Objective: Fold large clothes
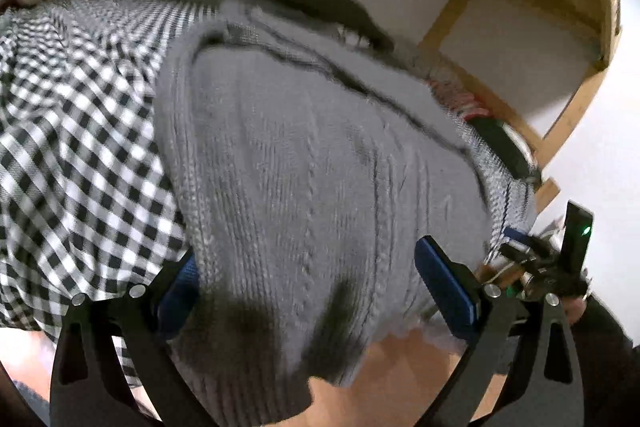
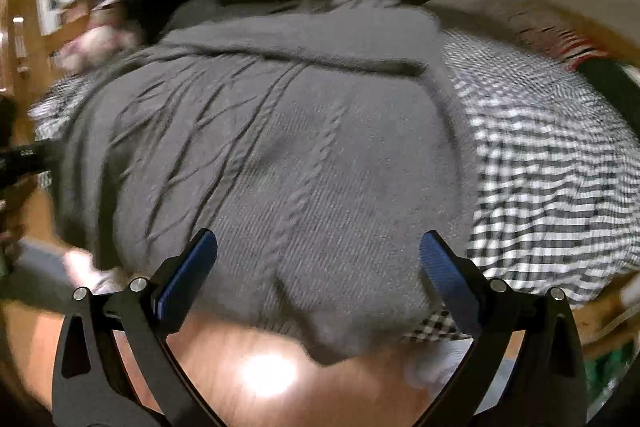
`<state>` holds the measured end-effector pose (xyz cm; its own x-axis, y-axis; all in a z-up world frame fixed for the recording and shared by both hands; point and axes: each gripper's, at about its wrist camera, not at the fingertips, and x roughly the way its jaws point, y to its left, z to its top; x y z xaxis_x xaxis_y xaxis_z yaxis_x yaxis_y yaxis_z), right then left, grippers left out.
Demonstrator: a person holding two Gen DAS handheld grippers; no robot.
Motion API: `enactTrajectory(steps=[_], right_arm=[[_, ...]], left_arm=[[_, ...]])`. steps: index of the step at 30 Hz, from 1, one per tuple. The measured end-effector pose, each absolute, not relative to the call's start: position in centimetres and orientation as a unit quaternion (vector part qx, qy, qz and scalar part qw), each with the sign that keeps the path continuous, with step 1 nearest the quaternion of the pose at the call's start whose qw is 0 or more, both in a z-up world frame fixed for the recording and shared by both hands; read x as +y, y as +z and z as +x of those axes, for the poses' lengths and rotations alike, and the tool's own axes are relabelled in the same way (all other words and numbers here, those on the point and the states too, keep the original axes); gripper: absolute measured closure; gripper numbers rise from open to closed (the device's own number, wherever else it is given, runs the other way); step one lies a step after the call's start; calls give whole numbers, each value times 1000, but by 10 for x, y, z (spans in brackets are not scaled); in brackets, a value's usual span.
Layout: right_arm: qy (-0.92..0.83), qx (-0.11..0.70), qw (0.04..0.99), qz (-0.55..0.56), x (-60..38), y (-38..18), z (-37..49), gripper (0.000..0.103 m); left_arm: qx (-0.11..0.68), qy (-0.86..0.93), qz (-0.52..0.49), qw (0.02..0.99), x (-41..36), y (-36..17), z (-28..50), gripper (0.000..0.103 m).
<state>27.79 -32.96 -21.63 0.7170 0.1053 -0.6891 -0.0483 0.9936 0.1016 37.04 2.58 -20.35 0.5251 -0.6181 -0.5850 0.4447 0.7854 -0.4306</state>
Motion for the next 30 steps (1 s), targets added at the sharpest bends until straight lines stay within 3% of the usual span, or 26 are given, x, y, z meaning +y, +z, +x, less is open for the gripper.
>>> enactTrajectory(steps=[10, 18, 24, 25, 26, 29, 30], right_arm=[[47, 405, 909, 89, -376, -246, 266, 3], [80, 496, 846, 181, -396, -310, 270, 3], [106, 490, 843, 194, -394, -337, 286, 4], [117, 479, 849, 189, -393, -340, 289, 9], [125, 478, 849, 188, -393, -343, 292, 22], [182, 466, 837, 222, -396, -357, 296, 44], [191, 460, 837, 225, -396, -356, 295, 47]], left_arm=[[402, -273, -81, 870, 20, -227, 357, 6], [416, -251, -50, 873, 21, -241, 356, 6], [403, -227, -64, 884, 27, -238, 361, 6], [404, -227, -69, 883, 29, -238, 363, 6], [405, -227, -68, 883, 30, -238, 364, 6], [409, -227, -51, 883, 25, -236, 365, 6], [408, -230, -51, 882, 24, -235, 365, 6]])
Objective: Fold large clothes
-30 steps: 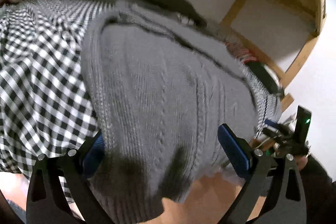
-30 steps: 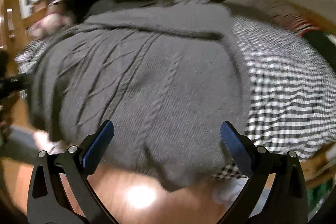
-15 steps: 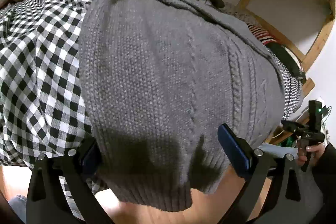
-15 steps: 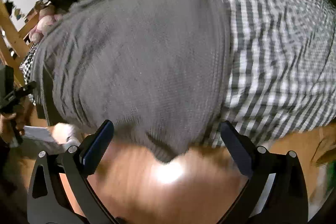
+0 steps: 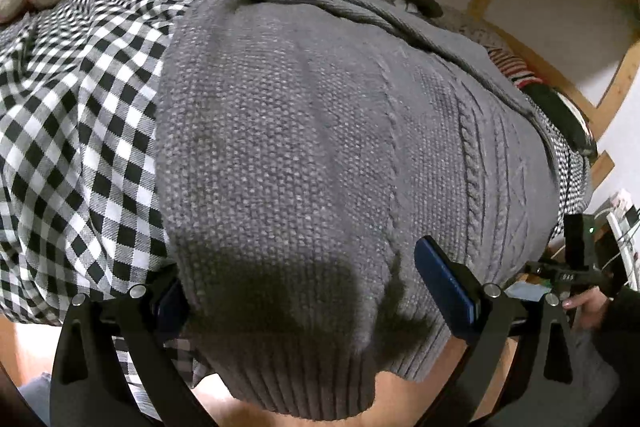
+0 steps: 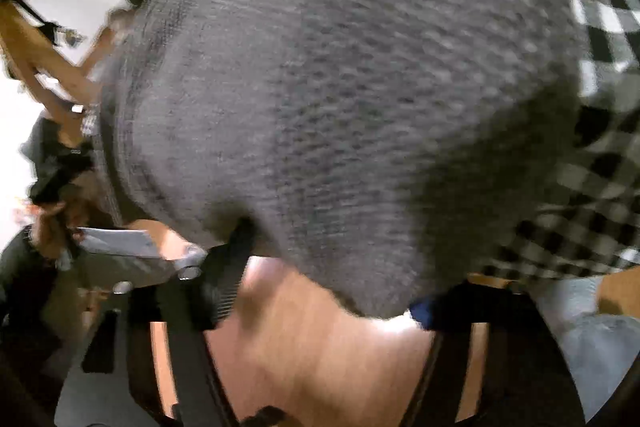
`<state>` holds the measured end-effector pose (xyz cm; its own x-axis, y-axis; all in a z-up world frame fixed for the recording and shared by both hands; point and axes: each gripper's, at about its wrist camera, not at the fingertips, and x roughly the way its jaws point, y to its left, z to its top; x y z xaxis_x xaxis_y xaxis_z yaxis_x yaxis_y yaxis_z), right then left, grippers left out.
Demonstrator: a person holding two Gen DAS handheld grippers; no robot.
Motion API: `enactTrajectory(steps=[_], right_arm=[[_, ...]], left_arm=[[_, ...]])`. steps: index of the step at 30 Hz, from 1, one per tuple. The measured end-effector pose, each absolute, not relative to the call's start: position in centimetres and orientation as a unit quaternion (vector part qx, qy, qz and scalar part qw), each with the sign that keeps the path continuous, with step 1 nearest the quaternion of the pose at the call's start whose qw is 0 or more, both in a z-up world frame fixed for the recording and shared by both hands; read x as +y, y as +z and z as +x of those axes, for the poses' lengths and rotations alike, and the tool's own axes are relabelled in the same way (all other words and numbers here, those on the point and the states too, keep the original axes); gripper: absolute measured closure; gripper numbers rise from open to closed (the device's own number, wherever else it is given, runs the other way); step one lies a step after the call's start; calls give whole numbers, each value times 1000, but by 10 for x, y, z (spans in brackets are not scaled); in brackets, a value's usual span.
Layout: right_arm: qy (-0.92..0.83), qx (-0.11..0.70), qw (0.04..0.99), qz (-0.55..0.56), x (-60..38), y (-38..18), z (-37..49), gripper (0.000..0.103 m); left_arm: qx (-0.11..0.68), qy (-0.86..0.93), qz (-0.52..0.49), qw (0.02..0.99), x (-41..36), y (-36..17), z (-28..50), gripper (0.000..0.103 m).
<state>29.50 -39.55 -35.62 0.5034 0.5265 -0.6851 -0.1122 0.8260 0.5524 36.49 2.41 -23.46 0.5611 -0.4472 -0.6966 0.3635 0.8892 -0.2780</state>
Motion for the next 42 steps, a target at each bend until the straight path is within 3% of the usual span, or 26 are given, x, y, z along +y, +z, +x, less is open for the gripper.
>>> enactTrajectory(steps=[2, 4, 10, 13, 14, 15, 16, 17, 21, 26, 27, 29, 34, 36, 42], right_arm=[[210, 458, 831, 235, -398, -353, 293, 59], [220, 464, 819, 255, -405, -352, 290, 64], [239, 494, 792, 266, -411, -359, 285, 66], [227, 505, 793, 255, -399, -373, 291, 66], [229, 504, 791, 258, -396, -374, 291, 73], [248, 493, 788, 272, -395, -369, 290, 80], [277, 472, 784, 293, -395, -360, 288, 88], [306, 446, 782, 310, -396, -348, 285, 88], [379, 387, 766, 347, -400, -311, 270, 89], [402, 321, 762, 394, -426, -286, 259, 90], [408, 307, 760, 402, -431, -281, 258, 90], [418, 288, 761, 405, -429, -270, 262, 90], [430, 276, 760, 401, -430, -257, 255, 90], [434, 266, 759, 405, -437, -256, 250, 90], [446, 233, 764, 403, -433, -227, 249, 90]], left_arm=[[415, -242, -66, 874, 24, -232, 367, 6], [422, -252, -87, 866, 26, -229, 371, 6], [464, -292, -122, 828, 33, -227, 382, 6], [477, -293, -78, 825, 26, -230, 385, 6], [476, -291, -66, 827, 24, -229, 385, 16], [477, -285, -61, 829, 24, -228, 385, 35], [483, -271, -61, 830, 27, -225, 389, 47], [489, -264, -73, 828, 33, -224, 393, 63], [508, -276, -116, 808, 50, -222, 404, 73], [528, -298, -95, 790, 42, -216, 402, 70], [539, -300, -86, 782, 38, -220, 403, 48], [555, -300, -81, 772, 34, -232, 401, 18], [544, -293, -63, 784, 26, -243, 402, 19], [543, -297, -98, 779, 34, -238, 403, 72], [519, -338, -158, 769, 50, -204, 400, 82]])
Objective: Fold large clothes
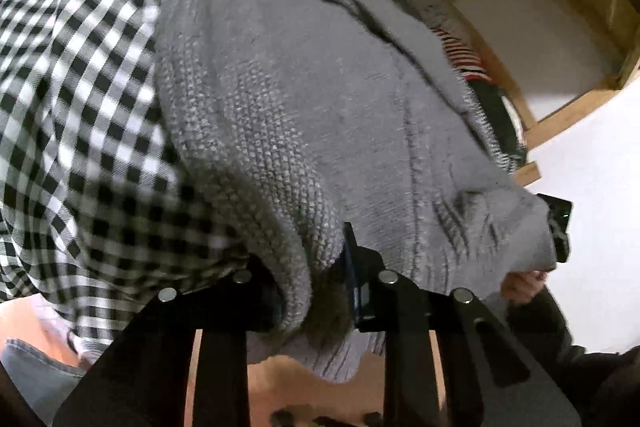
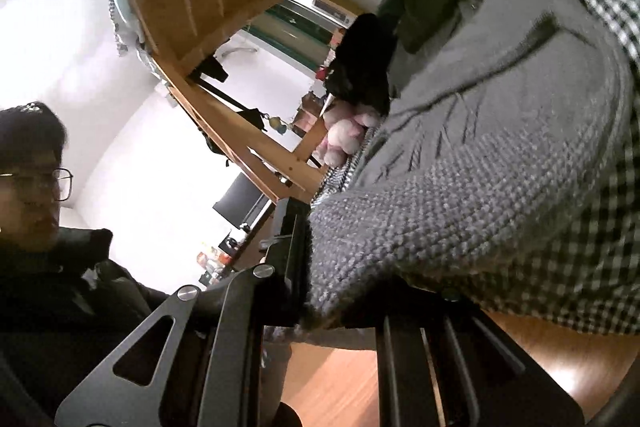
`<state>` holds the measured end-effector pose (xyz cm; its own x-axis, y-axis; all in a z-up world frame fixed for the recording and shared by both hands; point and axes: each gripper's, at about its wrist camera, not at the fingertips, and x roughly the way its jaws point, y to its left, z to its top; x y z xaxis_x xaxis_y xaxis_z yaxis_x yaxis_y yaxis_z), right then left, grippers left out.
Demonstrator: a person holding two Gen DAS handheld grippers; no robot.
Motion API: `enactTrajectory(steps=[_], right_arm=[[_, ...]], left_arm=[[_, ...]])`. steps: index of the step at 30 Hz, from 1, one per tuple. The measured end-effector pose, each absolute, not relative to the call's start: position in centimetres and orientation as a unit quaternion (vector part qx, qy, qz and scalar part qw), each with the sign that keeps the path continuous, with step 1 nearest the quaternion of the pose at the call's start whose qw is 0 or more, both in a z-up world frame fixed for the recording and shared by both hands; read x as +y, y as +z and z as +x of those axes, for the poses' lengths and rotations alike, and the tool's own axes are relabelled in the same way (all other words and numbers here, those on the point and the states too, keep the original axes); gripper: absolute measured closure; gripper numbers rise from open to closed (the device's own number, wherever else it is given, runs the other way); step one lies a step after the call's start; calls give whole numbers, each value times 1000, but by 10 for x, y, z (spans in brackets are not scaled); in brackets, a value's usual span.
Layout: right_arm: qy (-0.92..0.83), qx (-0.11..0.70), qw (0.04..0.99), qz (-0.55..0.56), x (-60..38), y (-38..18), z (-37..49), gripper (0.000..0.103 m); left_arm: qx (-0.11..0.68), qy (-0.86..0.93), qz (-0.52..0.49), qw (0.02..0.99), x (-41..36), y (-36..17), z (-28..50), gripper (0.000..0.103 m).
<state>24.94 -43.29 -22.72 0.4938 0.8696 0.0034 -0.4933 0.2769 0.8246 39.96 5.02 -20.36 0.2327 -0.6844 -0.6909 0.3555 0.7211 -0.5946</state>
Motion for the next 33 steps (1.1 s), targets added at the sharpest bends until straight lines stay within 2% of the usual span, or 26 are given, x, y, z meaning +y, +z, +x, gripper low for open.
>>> enactTrajectory(steps=[3, 8, 19, 33], right_arm=[[444, 225, 769, 402, -441, -217, 248, 90], [430, 203, 765, 434, -462, -209, 248, 90], [282, 300, 797, 441, -489, -192, 285, 90], [305, 252, 797, 456, -533, -140, 363, 91]], left_arm=[[521, -351, -178, 758, 46, -195, 407, 87], [524, -366, -227, 735, 51, -194, 416, 89], [481, -405, -268, 730, 47, -140, 443, 89], [412, -399, -304, 761, 35, -88, 521, 89]])
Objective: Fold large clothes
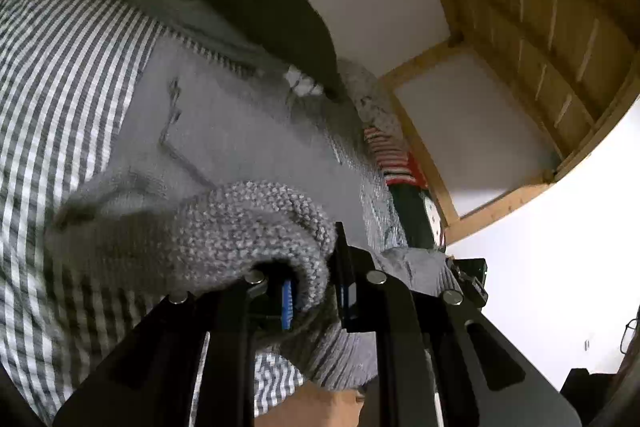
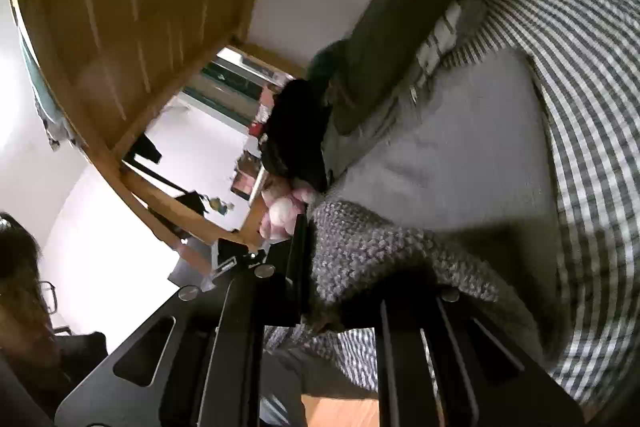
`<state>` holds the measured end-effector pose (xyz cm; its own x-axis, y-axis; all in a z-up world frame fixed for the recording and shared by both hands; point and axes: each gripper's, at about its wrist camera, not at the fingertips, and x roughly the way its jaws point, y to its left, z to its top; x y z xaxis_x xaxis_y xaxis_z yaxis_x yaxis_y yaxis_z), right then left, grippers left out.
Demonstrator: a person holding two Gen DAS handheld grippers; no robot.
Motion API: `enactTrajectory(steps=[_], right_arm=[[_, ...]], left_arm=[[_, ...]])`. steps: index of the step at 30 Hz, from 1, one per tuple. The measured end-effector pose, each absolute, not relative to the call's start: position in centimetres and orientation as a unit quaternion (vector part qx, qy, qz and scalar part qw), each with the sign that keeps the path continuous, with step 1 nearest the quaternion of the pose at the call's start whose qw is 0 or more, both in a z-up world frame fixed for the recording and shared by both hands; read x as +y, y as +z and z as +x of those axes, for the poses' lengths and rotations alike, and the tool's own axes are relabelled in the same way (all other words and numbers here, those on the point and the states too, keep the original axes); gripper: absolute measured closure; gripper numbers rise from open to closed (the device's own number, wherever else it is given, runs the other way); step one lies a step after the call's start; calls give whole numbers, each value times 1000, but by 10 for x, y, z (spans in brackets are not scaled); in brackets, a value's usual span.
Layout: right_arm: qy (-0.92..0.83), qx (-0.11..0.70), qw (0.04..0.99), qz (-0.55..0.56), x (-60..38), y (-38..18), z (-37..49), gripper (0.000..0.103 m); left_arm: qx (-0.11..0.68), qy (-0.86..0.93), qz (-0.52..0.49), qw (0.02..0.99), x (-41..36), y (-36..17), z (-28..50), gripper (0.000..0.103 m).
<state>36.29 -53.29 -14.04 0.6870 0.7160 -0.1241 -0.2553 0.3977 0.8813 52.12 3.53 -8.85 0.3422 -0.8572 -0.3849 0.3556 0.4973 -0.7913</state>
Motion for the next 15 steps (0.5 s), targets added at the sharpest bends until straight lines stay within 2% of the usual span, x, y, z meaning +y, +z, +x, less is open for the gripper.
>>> enactTrajectory(steps=[9, 15], right_arm=[[295, 252, 795, 467, -561, -121, 478, 91], [251, 283, 791, 481, -583, -139, 582, 91]], left_arm=[[399, -370, -321, 776, 5, -69, 638, 89], [423, -334, -318, 780, -13, -85, 716, 89]])
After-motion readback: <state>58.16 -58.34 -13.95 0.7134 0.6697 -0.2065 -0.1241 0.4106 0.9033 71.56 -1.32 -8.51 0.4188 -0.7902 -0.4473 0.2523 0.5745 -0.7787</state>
